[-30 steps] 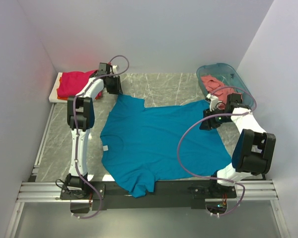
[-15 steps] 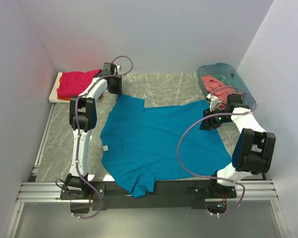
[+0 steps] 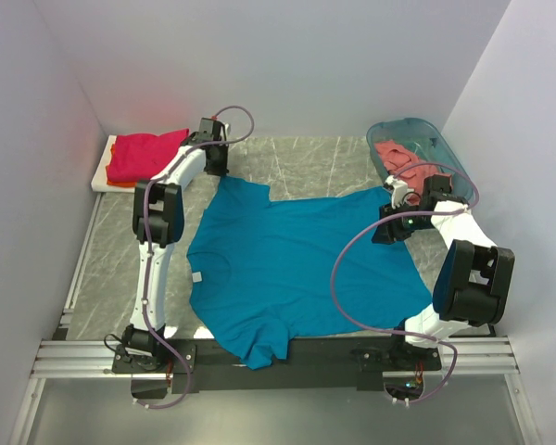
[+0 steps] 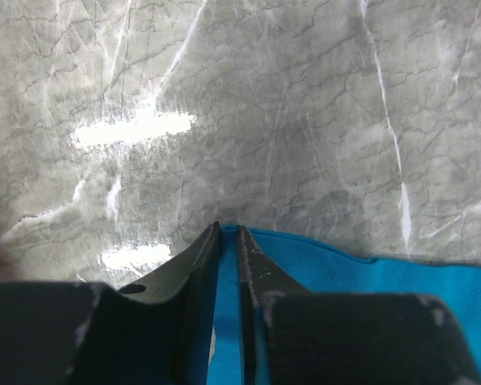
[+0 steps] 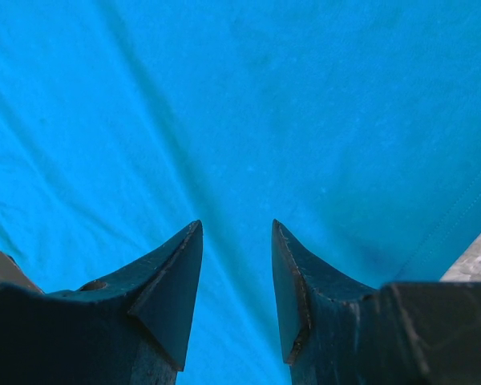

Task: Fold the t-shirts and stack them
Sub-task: Flatten the tshirt out

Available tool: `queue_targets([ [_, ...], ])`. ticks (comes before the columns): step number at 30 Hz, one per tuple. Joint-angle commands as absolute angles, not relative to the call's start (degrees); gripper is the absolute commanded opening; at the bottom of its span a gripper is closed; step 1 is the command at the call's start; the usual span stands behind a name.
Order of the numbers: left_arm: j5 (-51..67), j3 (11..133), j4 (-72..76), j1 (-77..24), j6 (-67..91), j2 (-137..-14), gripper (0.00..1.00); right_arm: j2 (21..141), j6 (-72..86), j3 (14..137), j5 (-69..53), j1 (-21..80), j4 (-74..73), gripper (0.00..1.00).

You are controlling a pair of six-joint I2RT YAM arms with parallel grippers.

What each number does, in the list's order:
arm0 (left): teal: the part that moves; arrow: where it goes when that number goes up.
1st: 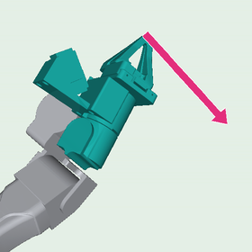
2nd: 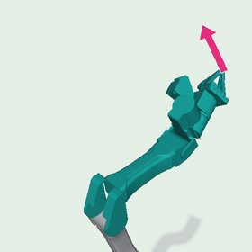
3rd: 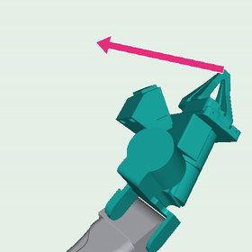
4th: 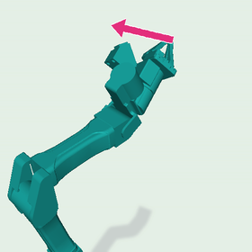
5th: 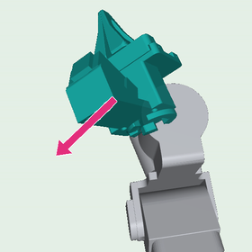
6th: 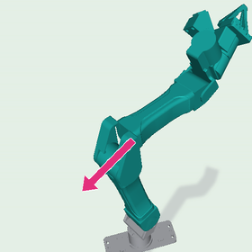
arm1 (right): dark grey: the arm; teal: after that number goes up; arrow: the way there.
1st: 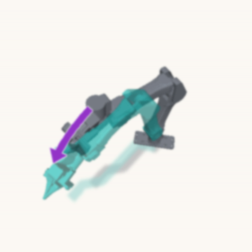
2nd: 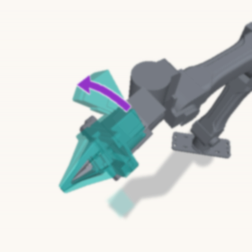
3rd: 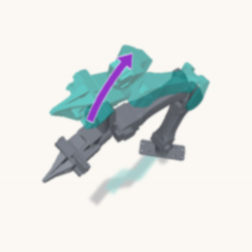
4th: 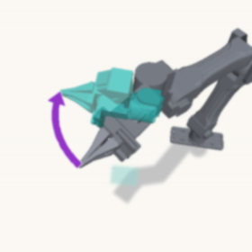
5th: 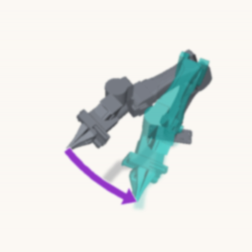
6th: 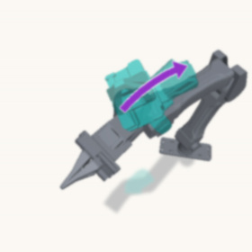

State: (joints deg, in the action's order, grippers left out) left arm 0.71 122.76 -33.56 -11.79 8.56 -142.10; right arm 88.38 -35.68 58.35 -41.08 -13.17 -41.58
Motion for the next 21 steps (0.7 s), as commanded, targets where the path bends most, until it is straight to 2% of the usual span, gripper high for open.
queue_targets([
  [1, -1.3, 120.2, -38.0, -12.0, 7.3, -142.5, 0.20, 88.5, -36.4, 59.1, -42.5, -13.8, -41.8, 0.47],
  [2, -1.2, 120.2, -38.1, -12.2, 7.3, -142.4, 0.18, 88.5, -36.5, 59.0, -42.6, -14.0, -42.0, 0.47],
  [6, -0.4, 120.3, -37.6, -12.6, 7.6, -142.0, 0.00, 88.5, -36.6, 59.1, -42.8, -14.2, -42.2, 0.47],
  [12, -1.0, 117.1, -33.3, -12.2, 9.1, -137.0, 0.00, 88.5, -36.7, 59.2, -42.9, -14.6, -42.4, 0.47],
  [21, -0.5, 103.6, -21.0, -8.8, 13.4, -120.3, 0.00, 90.0, -37.7, 61.8, -38.0, -13.2, -41.8, 0.47],
])
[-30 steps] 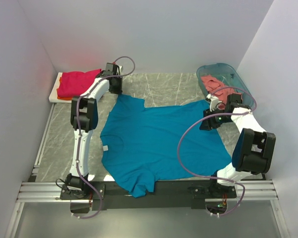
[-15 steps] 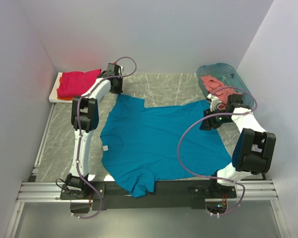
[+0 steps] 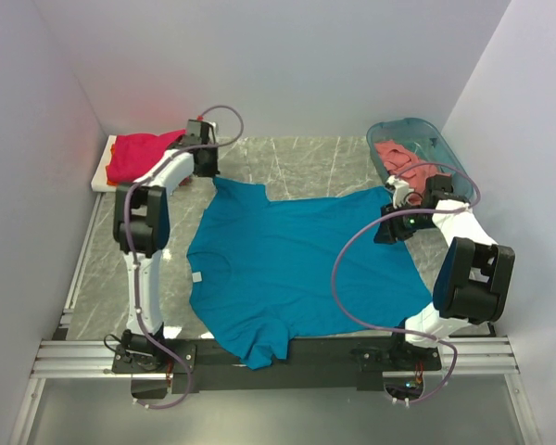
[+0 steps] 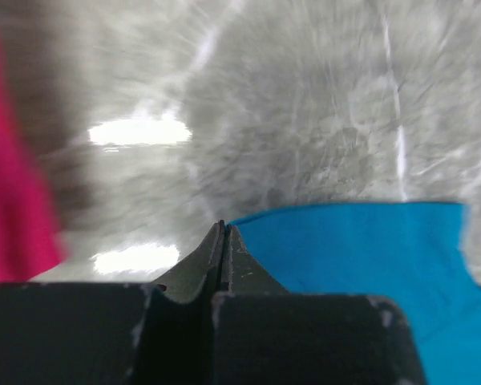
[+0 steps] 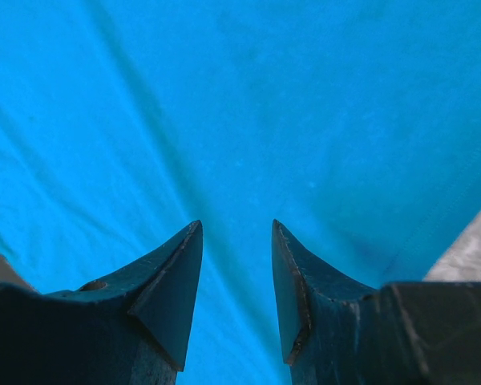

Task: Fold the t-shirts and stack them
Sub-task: Flatten the tshirt out

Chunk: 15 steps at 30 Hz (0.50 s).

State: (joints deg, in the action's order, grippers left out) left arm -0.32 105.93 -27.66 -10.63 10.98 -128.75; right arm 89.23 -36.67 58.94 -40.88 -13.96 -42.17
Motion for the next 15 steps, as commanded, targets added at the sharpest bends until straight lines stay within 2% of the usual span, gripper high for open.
queue_targets([
  [1, -0.4, 102.8, -20.4, -8.4, 13.6, -119.5, 0.00, 90.3, -37.5, 62.0, -36.6, -12.8, -41.1, 0.47],
  [10, 3.8, 95.6, -16.8, -6.2, 15.6, -114.4, 0.00, 96.5, -31.6, 62.9, -14.0, -12.6, -30.4, 0.48],
  [15, 4.0, 93.3, -15.5, -5.4, 15.1, -112.7, 0.00, 100.2, -31.3, 63.8, -12.2, -13.9, -29.7, 0.48],
])
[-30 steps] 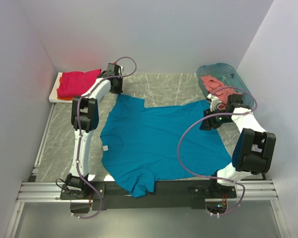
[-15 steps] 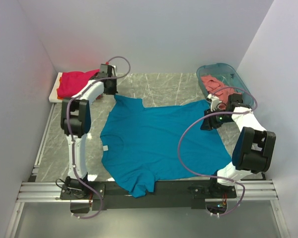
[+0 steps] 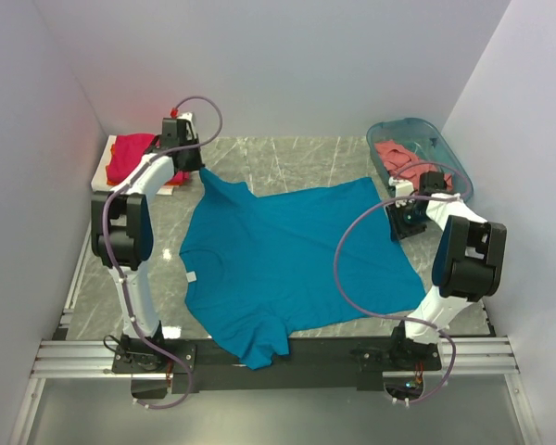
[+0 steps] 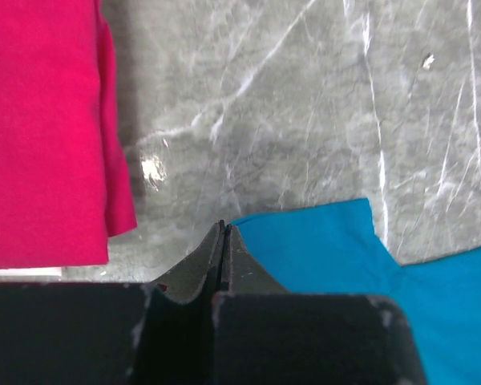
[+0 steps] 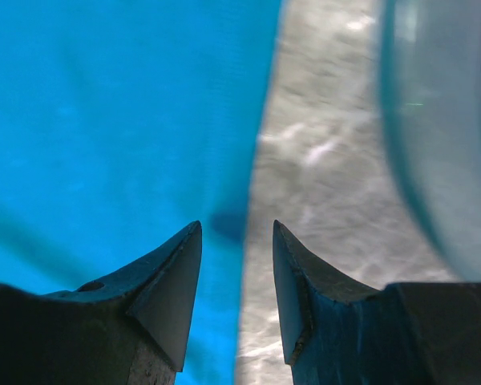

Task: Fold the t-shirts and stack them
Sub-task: Flatten the tshirt out

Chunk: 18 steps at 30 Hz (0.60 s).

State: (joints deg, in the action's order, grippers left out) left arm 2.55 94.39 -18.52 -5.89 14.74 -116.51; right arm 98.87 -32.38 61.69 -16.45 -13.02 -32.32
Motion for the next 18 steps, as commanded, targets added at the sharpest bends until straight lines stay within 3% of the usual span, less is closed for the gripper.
queue_targets([
  [1, 4.1, 92.8, -15.2, -5.1, 15.0, -112.3, 0.00, 100.5, -31.5, 64.1, -12.6, -14.0, -30.1, 0.48],
  [8, 4.0, 89.5, -13.6, -3.1, 16.3, -110.3, 0.00, 97.9, -33.0, 66.8, -19.8, -9.5, -33.5, 0.48],
  [18, 2.8, 83.5, -12.2, -1.8, 16.1, -106.1, 0.00, 110.6, -23.4, 88.6, -15.0, -1.9, -33.1, 0.48],
])
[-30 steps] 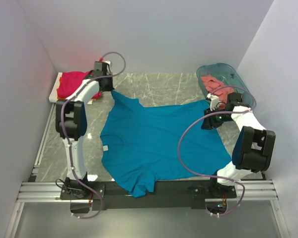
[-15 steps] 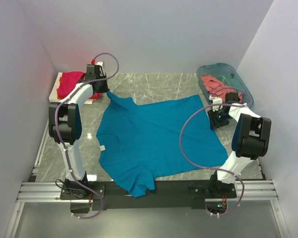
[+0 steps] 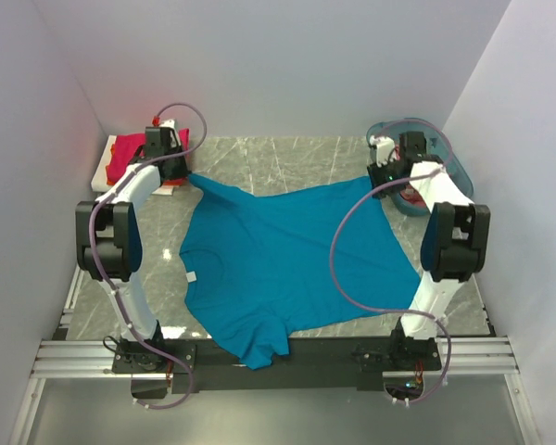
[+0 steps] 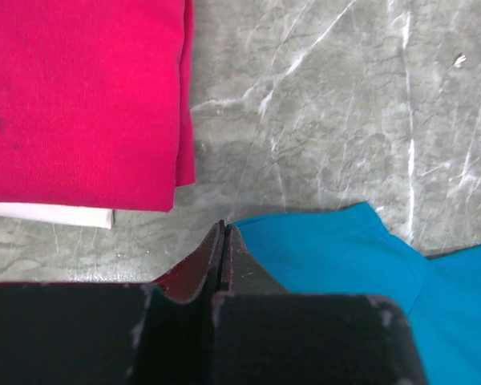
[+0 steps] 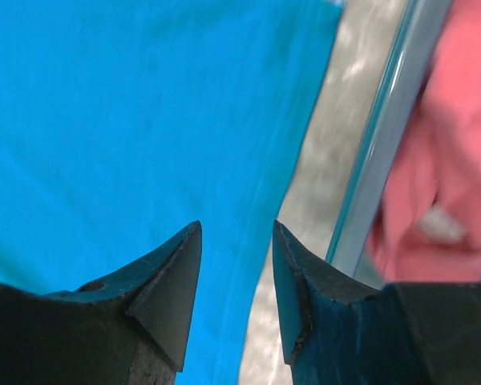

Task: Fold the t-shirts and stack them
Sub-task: Flatten the tshirt out

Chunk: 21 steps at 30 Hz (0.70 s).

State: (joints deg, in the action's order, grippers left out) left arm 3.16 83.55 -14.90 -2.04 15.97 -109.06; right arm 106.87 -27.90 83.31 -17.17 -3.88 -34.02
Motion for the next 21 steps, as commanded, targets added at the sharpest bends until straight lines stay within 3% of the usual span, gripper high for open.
queue_targets([
  [1, 2.8, 83.8, -12.6, -1.8, 16.1, -106.1, 0.00, 111.6, -22.6, 90.4, -14.0, -1.3, -33.0, 0.48],
  [9, -1.8, 80.7, -13.4, -1.8, 14.2, -104.5, 0.00, 126.9, -18.1, 113.1, -3.6, 4.1, -38.4, 0.47],
  [21, -7.5, 80.2, -13.5, -1.2, 13.2, -102.4, 0.00, 134.0, -19.1, 120.7, 1.9, 5.4, -38.9, 0.47],
])
